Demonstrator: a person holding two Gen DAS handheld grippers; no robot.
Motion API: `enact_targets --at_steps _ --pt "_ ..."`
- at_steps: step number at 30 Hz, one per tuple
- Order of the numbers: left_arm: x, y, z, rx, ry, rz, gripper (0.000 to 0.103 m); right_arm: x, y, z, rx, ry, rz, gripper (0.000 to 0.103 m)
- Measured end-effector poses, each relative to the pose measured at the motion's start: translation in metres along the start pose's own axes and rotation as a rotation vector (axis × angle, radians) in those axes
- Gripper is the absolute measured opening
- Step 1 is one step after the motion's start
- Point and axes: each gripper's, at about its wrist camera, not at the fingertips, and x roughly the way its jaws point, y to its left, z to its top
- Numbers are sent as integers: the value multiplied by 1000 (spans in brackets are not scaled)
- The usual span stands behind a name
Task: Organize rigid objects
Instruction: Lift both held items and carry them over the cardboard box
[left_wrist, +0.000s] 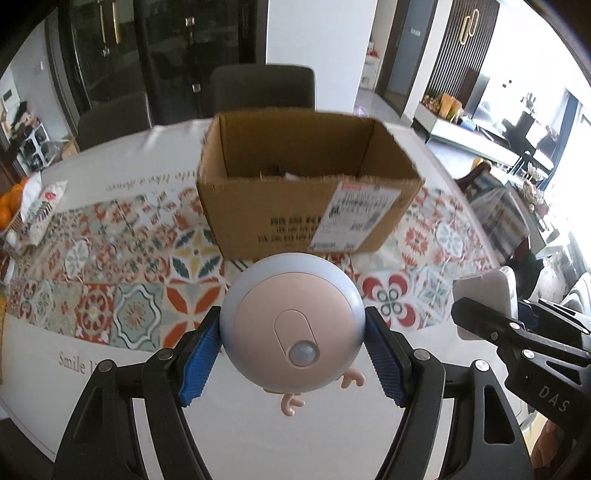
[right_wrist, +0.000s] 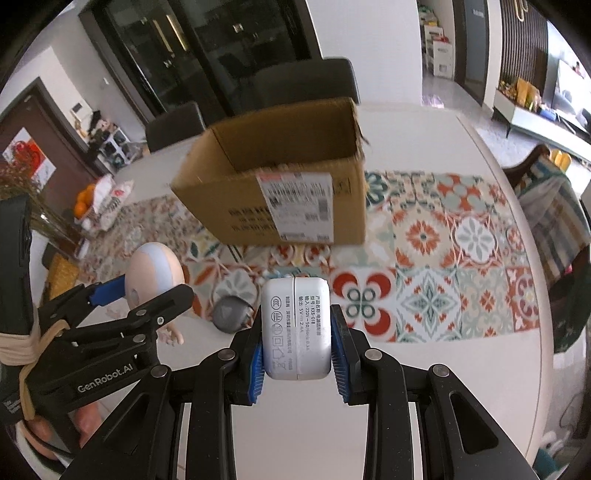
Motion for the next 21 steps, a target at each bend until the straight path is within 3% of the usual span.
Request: enact_targets --at_steps 21 --pt "-41 12 57 10 -164 38 74 -38 22 62 -71 -211 13 31"
